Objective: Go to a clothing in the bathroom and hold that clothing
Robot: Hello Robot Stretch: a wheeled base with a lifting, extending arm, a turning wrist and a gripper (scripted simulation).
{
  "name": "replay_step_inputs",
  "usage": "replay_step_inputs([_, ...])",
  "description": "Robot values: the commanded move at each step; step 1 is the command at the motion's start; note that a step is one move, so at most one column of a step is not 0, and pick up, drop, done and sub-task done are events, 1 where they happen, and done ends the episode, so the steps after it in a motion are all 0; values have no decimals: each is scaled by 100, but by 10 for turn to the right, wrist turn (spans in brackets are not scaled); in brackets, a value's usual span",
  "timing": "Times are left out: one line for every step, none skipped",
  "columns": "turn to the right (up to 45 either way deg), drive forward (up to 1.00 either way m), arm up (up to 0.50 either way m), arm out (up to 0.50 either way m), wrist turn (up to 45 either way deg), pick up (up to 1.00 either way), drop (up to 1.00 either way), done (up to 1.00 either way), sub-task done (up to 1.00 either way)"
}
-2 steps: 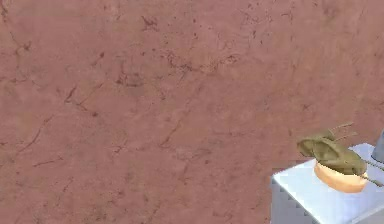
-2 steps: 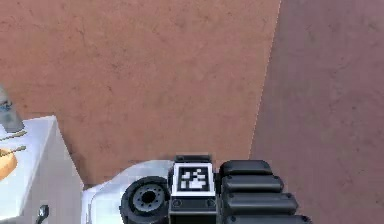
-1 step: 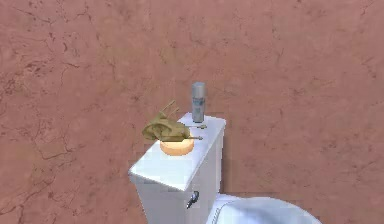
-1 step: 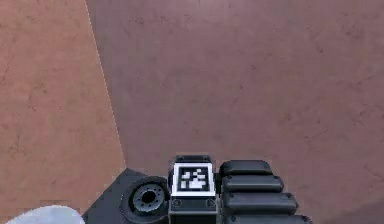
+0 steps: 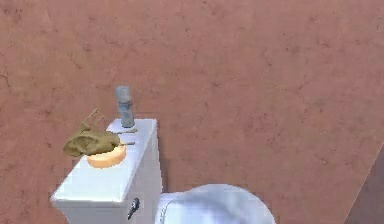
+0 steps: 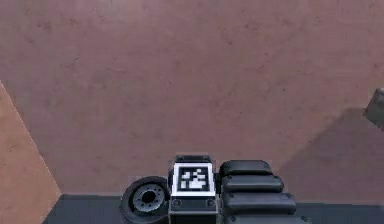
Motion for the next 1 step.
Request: replay_step_inputs([0,25,0,0,0,0,0,0,0])
